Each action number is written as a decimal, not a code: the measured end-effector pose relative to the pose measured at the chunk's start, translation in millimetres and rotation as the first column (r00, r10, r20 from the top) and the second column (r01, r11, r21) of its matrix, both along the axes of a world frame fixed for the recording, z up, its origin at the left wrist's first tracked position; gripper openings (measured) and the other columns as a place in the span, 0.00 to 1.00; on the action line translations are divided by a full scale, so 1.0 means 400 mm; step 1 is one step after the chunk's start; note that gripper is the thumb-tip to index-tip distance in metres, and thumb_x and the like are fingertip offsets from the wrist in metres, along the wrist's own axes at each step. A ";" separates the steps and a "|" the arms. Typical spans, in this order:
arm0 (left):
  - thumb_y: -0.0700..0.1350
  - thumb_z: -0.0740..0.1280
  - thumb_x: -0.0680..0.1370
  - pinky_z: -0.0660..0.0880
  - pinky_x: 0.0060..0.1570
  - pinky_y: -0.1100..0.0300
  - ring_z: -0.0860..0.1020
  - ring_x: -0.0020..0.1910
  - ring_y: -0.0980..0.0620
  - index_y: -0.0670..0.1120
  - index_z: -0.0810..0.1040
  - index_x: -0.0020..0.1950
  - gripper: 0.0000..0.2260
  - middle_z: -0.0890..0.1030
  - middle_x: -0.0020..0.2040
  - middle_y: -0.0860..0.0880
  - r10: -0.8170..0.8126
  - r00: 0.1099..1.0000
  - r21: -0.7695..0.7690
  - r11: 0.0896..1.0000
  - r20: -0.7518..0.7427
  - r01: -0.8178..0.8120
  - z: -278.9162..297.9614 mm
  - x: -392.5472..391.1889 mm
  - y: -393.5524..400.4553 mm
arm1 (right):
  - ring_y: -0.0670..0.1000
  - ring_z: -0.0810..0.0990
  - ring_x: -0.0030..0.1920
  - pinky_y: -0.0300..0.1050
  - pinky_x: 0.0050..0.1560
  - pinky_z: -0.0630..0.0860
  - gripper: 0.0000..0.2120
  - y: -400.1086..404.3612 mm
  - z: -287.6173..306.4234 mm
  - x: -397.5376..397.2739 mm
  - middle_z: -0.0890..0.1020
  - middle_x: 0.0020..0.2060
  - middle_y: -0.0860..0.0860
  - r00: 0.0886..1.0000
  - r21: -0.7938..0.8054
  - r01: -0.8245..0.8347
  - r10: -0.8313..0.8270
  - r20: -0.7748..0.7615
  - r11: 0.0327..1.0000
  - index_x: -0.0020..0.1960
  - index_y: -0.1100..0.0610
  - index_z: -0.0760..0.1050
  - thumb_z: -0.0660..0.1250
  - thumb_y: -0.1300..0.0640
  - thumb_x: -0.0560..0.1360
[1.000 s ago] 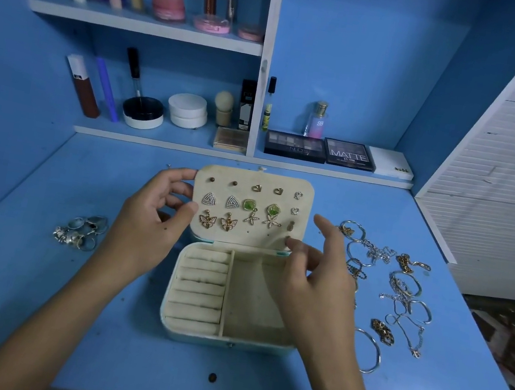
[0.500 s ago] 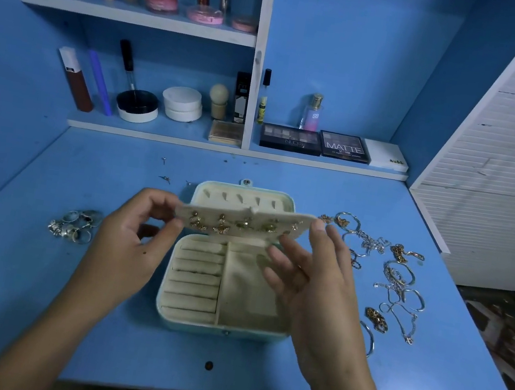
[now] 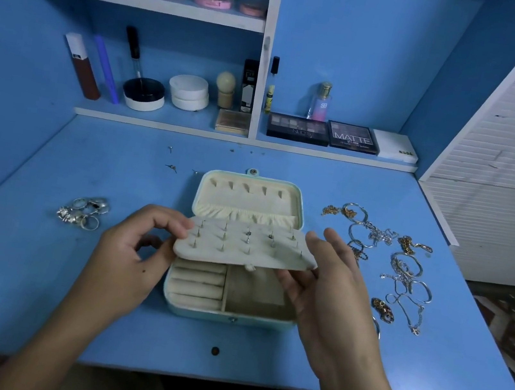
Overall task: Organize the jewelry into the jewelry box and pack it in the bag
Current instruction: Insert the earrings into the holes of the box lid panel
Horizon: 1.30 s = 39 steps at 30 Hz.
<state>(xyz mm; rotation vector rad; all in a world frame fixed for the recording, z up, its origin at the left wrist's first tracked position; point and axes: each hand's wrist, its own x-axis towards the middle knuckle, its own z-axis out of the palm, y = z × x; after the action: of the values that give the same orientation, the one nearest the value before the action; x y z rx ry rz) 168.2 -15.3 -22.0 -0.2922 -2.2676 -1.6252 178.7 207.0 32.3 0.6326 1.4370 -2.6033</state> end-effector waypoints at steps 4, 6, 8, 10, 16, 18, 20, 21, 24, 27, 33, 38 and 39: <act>0.51 0.67 0.72 0.77 0.49 0.50 0.81 0.56 0.54 0.55 0.77 0.44 0.02 0.83 0.50 0.54 0.004 1.000 0.007 1.000 0.000 -0.004 0.000 -0.003 -0.002 | 0.50 0.86 0.49 0.49 0.58 0.80 0.18 0.001 0.001 -0.004 0.87 0.42 0.46 1.000 0.014 -0.015 0.015 -0.003 1.000 0.69 0.49 0.70 0.66 0.58 0.80; 0.51 0.67 0.72 0.77 0.49 0.50 0.81 0.56 0.53 0.55 0.77 0.44 0.02 0.83 0.50 0.54 0.006 1.000 0.014 1.000 0.002 -0.006 0.002 -0.005 -0.002 | 0.51 0.86 0.51 0.51 0.60 0.79 0.18 0.000 0.000 -0.004 0.87 0.42 0.47 1.000 0.002 -0.007 0.007 0.000 1.000 0.69 0.49 0.70 0.66 0.58 0.80; 0.51 0.67 0.72 0.77 0.50 0.50 0.81 0.55 0.52 0.56 0.77 0.44 0.02 0.83 0.50 0.53 0.008 1.000 0.016 1.000 0.002 -0.008 0.003 -0.007 -0.001 | 0.51 0.86 0.51 0.52 0.61 0.79 0.18 -0.001 0.001 -0.004 0.87 0.44 0.49 1.000 -0.001 -0.005 0.005 0.001 1.000 0.69 0.50 0.70 0.66 0.58 0.80; 0.51 0.67 0.72 0.77 0.50 0.51 0.81 0.55 0.52 0.56 0.77 0.44 0.02 0.83 0.50 0.54 0.007 1.000 0.008 1.000 0.003 -0.007 0.004 -0.006 -0.002 | 0.50 0.86 0.50 0.51 0.60 0.79 0.18 -0.002 0.003 -0.005 0.87 0.42 0.47 1.000 0.011 -0.018 0.018 -0.003 1.000 0.69 0.50 0.70 0.66 0.58 0.80; 0.50 0.68 0.73 0.77 0.49 0.53 0.81 0.55 0.55 0.55 0.77 0.43 0.02 0.83 0.49 0.55 0.013 1.000 0.002 1.000 -0.006 -0.013 0.006 -0.006 0.002 | 0.48 0.86 0.49 0.51 0.61 0.79 0.18 -0.008 0.008 -0.008 0.86 0.50 0.50 0.999 0.064 -0.037 0.037 0.001 0.997 0.69 0.49 0.70 0.66 0.57 0.80; 0.48 0.68 0.73 0.77 0.50 0.53 0.81 0.55 0.55 0.55 0.77 0.44 0.02 0.83 0.49 0.55 0.014 1.000 -0.015 1.000 -0.011 -0.015 0.005 -0.003 0.000 | 0.47 0.86 0.49 0.50 0.61 0.79 0.18 -0.009 0.008 -0.005 0.86 0.51 0.50 0.999 0.073 -0.036 0.036 -0.003 0.997 0.68 0.49 0.71 0.66 0.56 0.80; 0.50 0.67 0.73 0.77 0.51 0.53 0.81 0.55 0.54 0.55 0.77 0.44 0.02 0.83 0.49 0.55 0.011 1.000 -0.028 1.000 -0.013 -0.012 0.004 -0.002 -0.003 | 0.47 0.86 0.49 0.50 0.60 0.79 0.17 -0.010 0.007 -0.003 0.86 0.50 0.49 0.999 0.070 -0.031 0.031 -0.009 0.997 0.68 0.48 0.71 0.66 0.57 0.80; 0.51 0.66 0.73 0.77 0.51 0.52 0.81 0.55 0.54 0.55 0.77 0.44 0.02 0.83 0.50 0.55 0.009 1.000 -0.033 0.999 -0.011 -0.009 0.005 -0.002 -0.004 | 0.47 0.86 0.49 0.50 0.60 0.79 0.17 -0.010 0.007 -0.003 0.86 0.51 0.49 0.999 0.071 -0.029 0.030 -0.011 0.997 0.68 0.48 0.71 0.66 0.57 0.80; 0.50 0.63 0.73 0.77 0.52 0.54 0.80 0.54 0.54 0.56 0.77 0.44 0.04 0.83 0.50 0.55 0.001 1.000 -0.042 0.999 0.006 0.000 0.009 -0.005 -0.007 | 0.47 0.86 0.49 0.49 0.59 0.80 0.16 -0.011 0.004 -0.002 0.85 0.53 0.49 0.999 0.074 -0.030 0.031 -0.009 0.997 0.67 0.48 0.72 0.66 0.57 0.80; 0.44 0.64 0.74 0.77 0.52 0.55 0.81 0.52 0.54 0.56 0.79 0.42 0.07 0.83 0.48 0.55 0.010 0.999 -0.050 0.999 0.047 -0.007 0.020 -0.017 -0.010 | 0.47 0.86 0.48 0.47 0.55 0.81 0.15 -0.008 -0.001 -0.004 0.86 0.48 0.49 0.999 0.073 -0.041 0.041 -0.001 0.997 0.65 0.49 0.73 0.65 0.59 0.80; 0.42 0.67 0.77 0.75 0.43 0.66 0.80 0.46 0.54 0.52 0.81 0.43 0.06 0.83 0.43 0.57 0.052 0.996 -0.139 0.989 0.077 -0.041 0.072 -0.102 -0.012 | 0.46 0.86 0.44 0.44 0.48 0.82 0.12 -0.002 -0.007 -0.004 0.87 0.38 0.46 0.998 0.065 -0.067 0.067 0.006 0.996 0.62 0.55 0.74 0.61 0.63 0.80; 0.39 0.66 0.79 0.75 0.50 0.67 0.80 0.48 0.57 0.53 0.80 0.45 0.09 0.83 0.46 0.56 0.074 0.994 -0.282 0.958 0.079 -0.049 0.099 -0.241 0.005 | 0.45 0.86 0.40 0.43 0.45 0.82 0.11 0.002 -0.007 -0.003 0.86 0.35 0.45 0.998 0.046 -0.067 0.067 0.006 0.997 0.59 0.56 0.76 0.59 0.64 0.81; 0.39 0.66 0.79 0.74 0.49 0.69 0.80 0.48 0.57 0.52 0.80 0.46 0.08 0.83 0.47 0.56 0.070 0.994 -0.293 0.955 0.082 -0.043 0.101 -0.270 0.012 | 0.45 0.85 0.40 0.43 0.44 0.82 0.11 0.002 -0.008 -0.003 0.86 0.35 0.46 0.998 0.047 -0.070 0.070 0.003 0.996 0.58 0.56 0.76 0.59 0.64 0.81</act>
<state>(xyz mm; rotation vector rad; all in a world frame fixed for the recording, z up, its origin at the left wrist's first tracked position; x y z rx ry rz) 60.2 -10.6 18.5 -0.2232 -2.5612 -1.2988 177.3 207.8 29.2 0.5780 1.4962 -2.5222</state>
